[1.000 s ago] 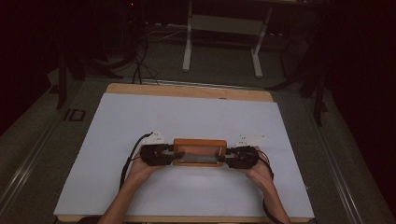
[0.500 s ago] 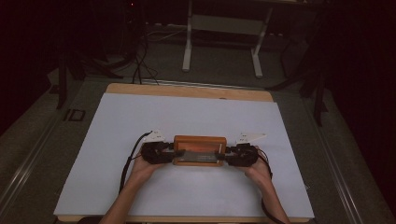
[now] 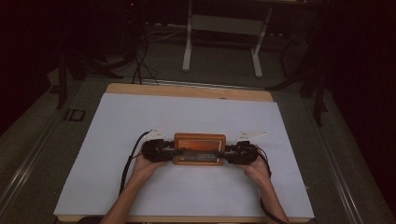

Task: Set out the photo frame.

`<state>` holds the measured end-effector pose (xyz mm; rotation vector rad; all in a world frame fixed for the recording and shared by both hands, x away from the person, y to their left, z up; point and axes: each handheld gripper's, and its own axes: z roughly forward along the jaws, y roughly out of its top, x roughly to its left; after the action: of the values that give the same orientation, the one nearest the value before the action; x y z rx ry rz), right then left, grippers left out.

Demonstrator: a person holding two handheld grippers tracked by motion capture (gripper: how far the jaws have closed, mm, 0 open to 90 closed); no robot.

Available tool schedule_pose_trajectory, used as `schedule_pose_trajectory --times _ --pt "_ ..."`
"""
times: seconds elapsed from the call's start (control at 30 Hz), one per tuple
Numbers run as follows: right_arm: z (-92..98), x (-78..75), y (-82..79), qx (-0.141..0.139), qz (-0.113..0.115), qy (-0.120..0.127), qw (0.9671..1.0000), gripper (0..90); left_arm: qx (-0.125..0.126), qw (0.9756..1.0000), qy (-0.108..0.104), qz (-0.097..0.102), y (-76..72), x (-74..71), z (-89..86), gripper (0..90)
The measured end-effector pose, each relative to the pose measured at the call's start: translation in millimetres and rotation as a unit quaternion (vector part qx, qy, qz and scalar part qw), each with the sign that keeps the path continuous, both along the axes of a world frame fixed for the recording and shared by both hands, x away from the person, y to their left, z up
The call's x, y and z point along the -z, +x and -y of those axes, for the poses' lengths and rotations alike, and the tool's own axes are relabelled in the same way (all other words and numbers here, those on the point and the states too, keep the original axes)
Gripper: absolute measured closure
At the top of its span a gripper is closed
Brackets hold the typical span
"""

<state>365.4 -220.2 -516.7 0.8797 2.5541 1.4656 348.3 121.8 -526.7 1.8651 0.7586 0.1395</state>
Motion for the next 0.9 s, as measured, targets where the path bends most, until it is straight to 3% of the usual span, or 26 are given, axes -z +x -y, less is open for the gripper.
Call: schedule_pose_trajectory --times 0.4,0.7,0.9 --pt "1.9 2.2 2.5 -0.003 -0.007 0.011 0.9999 59.0 -0.002 1.0 -0.002 -0.003 -0.3 0.8 0.6 56.6" --pt "0.6 0.6 0.5 -0.002 -0.001 -0.002 1.0 58.1 -0.002 0.9999 0.007 -0.012 0.2 2.6 0.8 52.2" --pt "-0.9 0.6 -1.2 -0.007 0.0 -0.013 0.9999 52.0 -0.009 0.9998 0.004 -0.019 1.4 1.8 -3.8 47.9"
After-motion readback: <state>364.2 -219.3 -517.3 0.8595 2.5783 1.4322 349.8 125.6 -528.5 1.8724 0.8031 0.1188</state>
